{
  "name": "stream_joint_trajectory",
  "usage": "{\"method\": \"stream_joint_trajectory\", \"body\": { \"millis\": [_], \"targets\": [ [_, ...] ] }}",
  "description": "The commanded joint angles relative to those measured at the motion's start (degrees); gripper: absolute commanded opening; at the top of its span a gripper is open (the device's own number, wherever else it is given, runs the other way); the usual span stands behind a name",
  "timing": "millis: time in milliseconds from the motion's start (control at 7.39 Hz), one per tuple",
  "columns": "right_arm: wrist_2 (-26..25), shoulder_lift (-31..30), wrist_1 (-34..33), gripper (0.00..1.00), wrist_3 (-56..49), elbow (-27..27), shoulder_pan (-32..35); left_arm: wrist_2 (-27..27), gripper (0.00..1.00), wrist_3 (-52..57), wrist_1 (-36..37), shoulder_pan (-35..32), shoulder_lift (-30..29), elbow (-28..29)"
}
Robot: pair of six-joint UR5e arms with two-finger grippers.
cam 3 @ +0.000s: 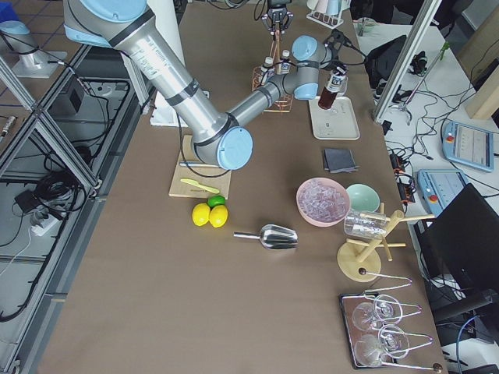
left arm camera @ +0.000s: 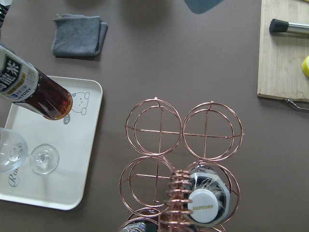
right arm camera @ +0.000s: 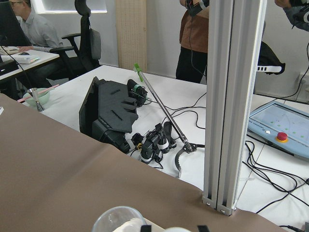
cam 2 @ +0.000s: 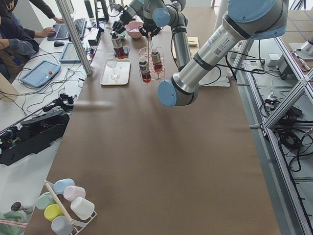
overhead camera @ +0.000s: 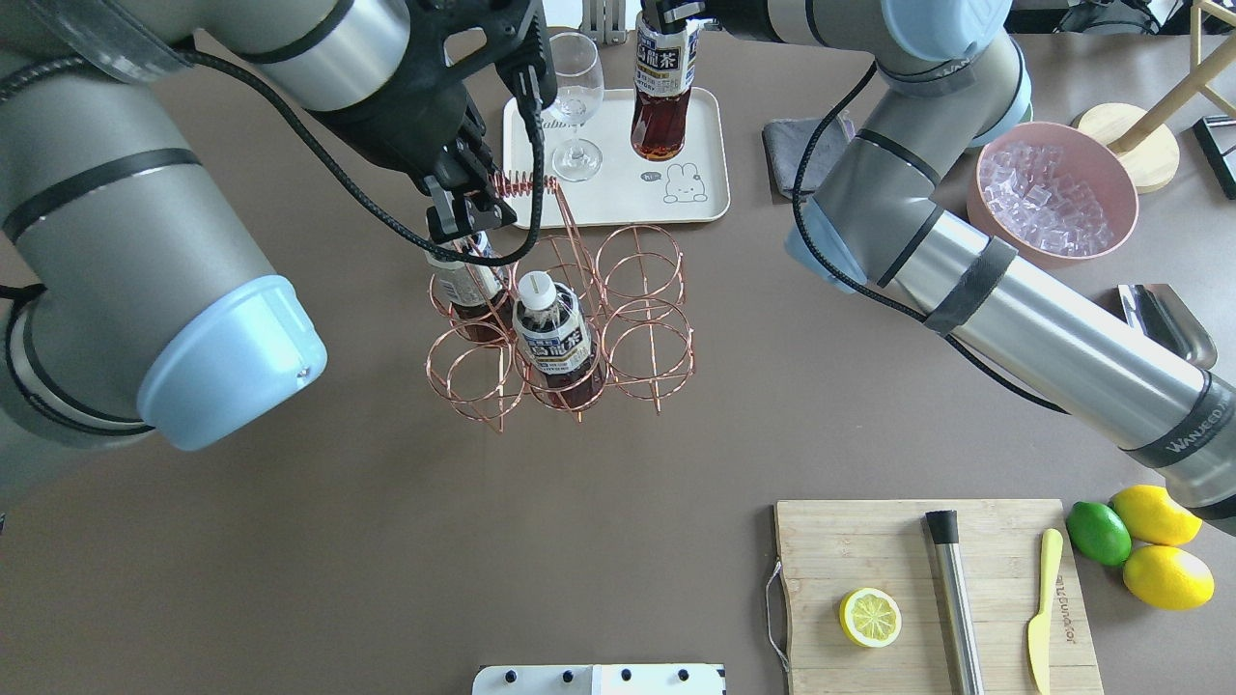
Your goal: Take tea from basket to plate
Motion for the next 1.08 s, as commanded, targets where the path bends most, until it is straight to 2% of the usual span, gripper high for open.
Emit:
{"method": "stream_joint_trajectory", "body": {
  "millis": [0, 271, 677, 948],
  "targets": [
    [-6.0, 1.0, 10.7, 0.0, -2.1, -10.6, -2.2, -4.5, 0.0, 0.4, 0.1, -8.2, 3.4, -0.8],
    [-7.5, 1.0, 11.8, 0.0, -3.4, -12.8, -2.8, -9.3, 0.0, 9.5, 0.2, -16.0, 8.1, -0.6],
    [-8.3, 1.1, 13.1, 0.0, -3.6, -15.6, -3.0, -9.9, 0.0, 21.6, 2.5, -24.7, 14.1, 0.1],
    [-8.5, 1.6, 14.7, 0.0, -3.5, -16.6, -3.2, -9.9, 0.0, 32.6, 7.3, -29.7, 14.6, 3.1]
  ]
}}
